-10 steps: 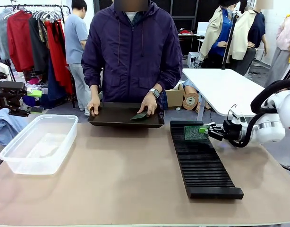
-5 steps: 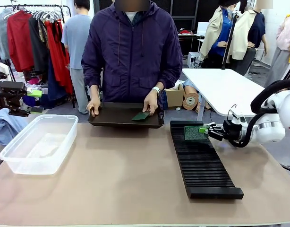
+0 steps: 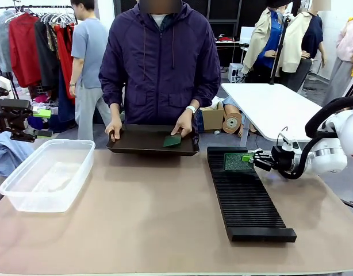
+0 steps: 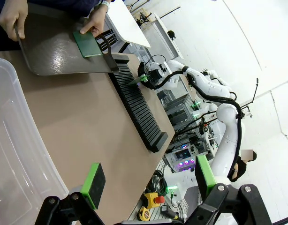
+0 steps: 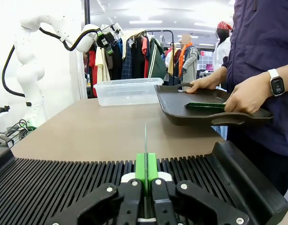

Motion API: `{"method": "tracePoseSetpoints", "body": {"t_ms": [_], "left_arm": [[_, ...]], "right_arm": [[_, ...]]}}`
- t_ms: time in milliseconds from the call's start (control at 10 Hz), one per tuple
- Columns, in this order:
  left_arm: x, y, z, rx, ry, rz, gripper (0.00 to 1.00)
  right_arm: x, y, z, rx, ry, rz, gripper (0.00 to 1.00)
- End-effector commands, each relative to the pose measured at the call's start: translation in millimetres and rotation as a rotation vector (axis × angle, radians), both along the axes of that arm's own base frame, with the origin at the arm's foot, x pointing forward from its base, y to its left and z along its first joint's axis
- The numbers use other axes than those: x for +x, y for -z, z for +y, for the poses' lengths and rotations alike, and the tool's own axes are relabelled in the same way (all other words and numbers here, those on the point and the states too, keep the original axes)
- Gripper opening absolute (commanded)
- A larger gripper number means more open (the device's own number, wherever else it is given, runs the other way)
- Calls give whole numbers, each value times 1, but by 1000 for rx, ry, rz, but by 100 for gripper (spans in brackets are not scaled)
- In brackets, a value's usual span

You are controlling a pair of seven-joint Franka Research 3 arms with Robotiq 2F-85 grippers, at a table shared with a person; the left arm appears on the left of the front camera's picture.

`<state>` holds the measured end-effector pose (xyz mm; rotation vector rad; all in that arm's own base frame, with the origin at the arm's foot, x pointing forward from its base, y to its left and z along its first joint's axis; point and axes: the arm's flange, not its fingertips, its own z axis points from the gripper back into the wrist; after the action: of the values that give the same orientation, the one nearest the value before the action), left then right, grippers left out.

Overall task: Sort PCBs into racks and boxes based on the side picked up.
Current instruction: If the short side of the Blank PCB is picked up, insert it into the PCB Rack ; if the long side is picked up, place it in the Organizing box.

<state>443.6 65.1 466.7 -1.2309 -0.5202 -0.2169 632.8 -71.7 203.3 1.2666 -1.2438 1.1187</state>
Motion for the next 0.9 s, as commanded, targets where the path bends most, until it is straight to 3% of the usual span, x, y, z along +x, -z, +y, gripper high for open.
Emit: {"method": "tracePoseSetpoints", "body": {"t_ms": [0, 800], "left_arm": [[-1, -2, 0, -2, -2, 6, 100], [-1, -2, 0, -2, -2, 6, 100]], "right_arm": [[0, -1, 0, 3, -2, -2, 0], [5, 3, 3, 21, 12, -42, 0]]}}
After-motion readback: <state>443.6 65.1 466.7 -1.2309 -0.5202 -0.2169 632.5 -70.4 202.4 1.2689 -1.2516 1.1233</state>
